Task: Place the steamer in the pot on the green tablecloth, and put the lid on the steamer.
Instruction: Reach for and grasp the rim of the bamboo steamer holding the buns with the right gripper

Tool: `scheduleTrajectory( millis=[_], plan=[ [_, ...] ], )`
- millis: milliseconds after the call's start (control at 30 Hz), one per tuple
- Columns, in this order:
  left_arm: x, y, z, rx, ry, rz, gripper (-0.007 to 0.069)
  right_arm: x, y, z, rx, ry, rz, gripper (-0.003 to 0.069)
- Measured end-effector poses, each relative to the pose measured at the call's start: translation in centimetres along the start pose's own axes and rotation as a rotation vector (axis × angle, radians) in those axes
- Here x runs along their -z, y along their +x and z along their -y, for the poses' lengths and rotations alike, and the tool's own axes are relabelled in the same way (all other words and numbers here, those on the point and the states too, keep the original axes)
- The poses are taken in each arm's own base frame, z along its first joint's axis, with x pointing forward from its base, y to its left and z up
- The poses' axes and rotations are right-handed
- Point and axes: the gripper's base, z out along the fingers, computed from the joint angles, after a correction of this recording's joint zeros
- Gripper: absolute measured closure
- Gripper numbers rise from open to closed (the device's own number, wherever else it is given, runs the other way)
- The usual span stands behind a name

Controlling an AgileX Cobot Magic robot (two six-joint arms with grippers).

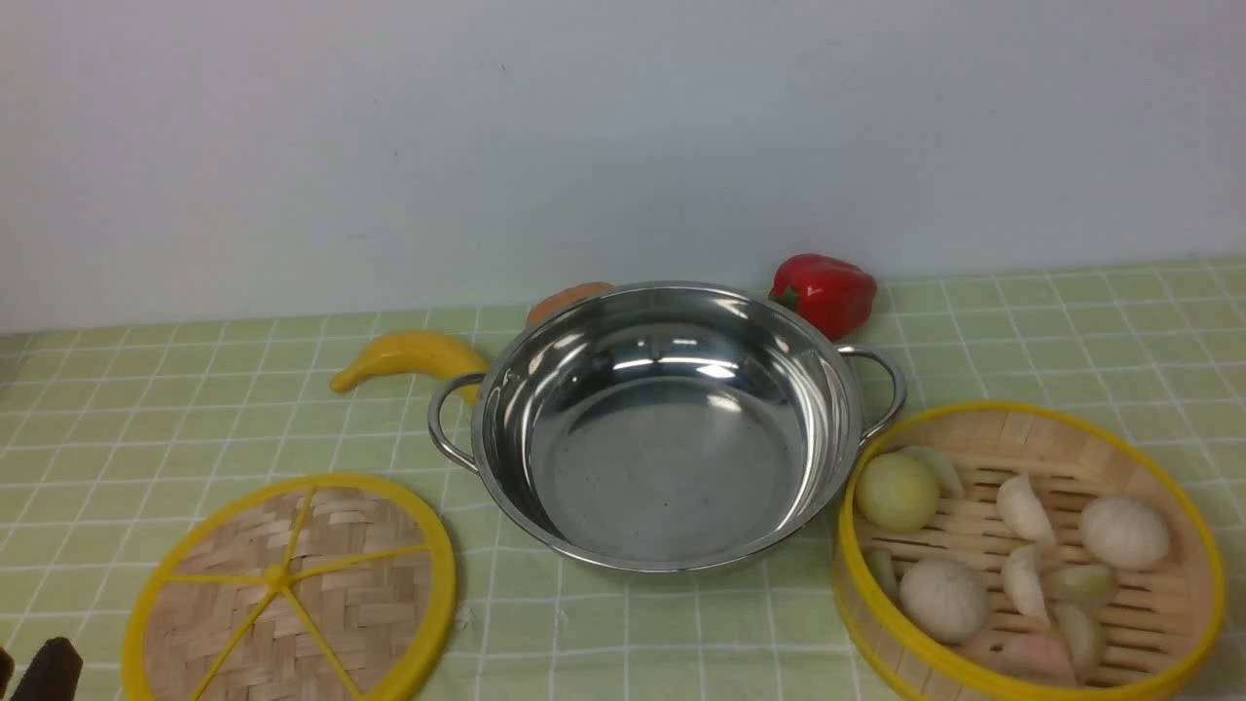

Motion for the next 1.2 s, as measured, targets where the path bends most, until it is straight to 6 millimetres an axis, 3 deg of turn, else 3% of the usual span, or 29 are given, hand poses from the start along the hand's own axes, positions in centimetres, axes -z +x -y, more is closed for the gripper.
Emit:
scheduleTrajectory(
  millis=[667,800,833,867,900,1000,1200],
  plan=[
    [0.0,0.0,0.0,-0.014,0.001,0.004,0.0381,0.0,0.0,0.0,0.029,0.004,0.001,0.0417],
    [0.1,-1.0,0.4,-0.014,0.044,0.113,0.0381,0.0,-0.9,-0.2,0.013,-0.023,0.097,0.0417],
    [0.2,-1.9,0.8,-0.014,0.086,0.221,0.0381,0.2,-2.0,-0.5,-0.078,-0.067,0.222,0.0417],
    [0.3,-2.2,0.9,-0.014,0.097,0.249,0.0381,0.3,-2.1,-0.6,-0.096,-0.073,0.236,0.0417],
    [0.8,-3.4,1.4,-0.014,0.153,0.392,0.0381,0.8,-3.6,-0.8,-0.226,-0.132,0.398,0.0417],
    [1.5,-4.6,1.9,-0.014,0.212,0.545,0.0381,1.8,-5.4,-0.8,-0.366,-0.209,0.608,0.0417],
    [3.5,-6.6,2.7,-0.016,0.332,0.851,0.0381,4.5,-7.8,-0.6,-0.454,-0.342,0.998,0.0417]
  ],
)
